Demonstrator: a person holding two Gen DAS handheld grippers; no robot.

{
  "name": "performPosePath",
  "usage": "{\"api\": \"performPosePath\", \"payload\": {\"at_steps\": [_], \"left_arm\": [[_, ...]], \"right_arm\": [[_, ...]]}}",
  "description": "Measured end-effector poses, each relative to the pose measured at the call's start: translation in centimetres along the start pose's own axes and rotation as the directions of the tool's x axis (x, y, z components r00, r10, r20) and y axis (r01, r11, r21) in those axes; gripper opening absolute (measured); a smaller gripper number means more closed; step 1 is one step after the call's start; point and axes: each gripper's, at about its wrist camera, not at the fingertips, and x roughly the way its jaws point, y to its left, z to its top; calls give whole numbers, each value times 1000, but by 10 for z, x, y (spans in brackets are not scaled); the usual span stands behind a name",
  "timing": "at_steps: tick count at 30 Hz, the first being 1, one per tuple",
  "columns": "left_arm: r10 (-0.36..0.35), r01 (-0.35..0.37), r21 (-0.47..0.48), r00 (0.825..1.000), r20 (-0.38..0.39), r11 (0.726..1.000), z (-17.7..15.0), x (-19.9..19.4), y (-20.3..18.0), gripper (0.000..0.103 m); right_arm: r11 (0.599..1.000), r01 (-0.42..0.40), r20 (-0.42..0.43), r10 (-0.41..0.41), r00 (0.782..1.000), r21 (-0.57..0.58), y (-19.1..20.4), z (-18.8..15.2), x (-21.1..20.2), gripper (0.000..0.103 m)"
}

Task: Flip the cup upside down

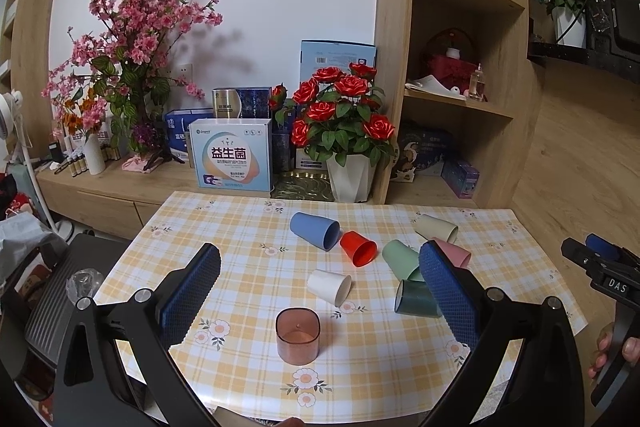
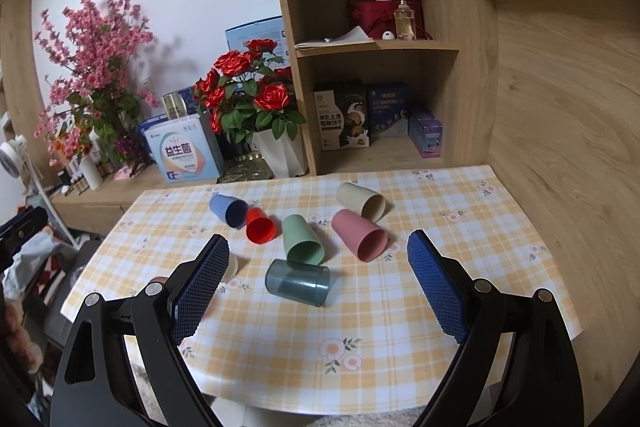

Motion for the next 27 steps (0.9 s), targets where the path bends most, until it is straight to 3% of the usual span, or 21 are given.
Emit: {"api": "performPosePath", "payload": {"at_steps": [27], "left_arm": [[-15,15,9,998,-53,1000,-7,25,-2,97]], "right_arm": [[997,82,-12,-82,997,4,-3,-9,12,88]]}}
